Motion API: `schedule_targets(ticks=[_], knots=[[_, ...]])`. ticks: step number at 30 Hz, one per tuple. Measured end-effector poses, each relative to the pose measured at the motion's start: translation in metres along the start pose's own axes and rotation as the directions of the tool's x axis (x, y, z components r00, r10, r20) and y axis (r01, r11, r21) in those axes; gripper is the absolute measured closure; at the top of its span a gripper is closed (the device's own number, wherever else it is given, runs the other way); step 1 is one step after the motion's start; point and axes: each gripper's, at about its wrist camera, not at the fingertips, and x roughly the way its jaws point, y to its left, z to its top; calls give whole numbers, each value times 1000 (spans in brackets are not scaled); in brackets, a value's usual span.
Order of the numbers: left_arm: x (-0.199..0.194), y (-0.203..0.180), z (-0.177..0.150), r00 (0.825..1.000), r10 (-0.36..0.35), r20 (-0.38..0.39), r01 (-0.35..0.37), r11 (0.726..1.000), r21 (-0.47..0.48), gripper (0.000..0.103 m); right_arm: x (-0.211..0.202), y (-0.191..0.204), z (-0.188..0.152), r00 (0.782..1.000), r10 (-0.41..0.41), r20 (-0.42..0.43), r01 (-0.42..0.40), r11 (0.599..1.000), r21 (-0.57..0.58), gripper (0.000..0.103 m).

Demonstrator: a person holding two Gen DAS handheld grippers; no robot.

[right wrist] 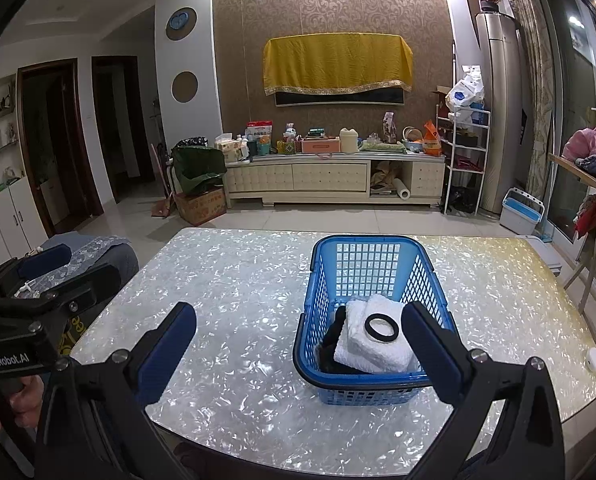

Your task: Organize soft objects

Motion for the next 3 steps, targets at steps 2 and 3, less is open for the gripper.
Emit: schedule_targets(ticks=[2, 3], knots=[[0, 0, 0, 1000, -1, -2, 1, 1000, -1, 0, 0, -1, -1, 1000, 0, 0, 0, 1000, -1, 0], [-1, 0, 0, 1000, -2, -2, 2, 1000, -1, 0, 0, 0, 0, 1000, 0, -1, 0, 1000, -1, 0]])
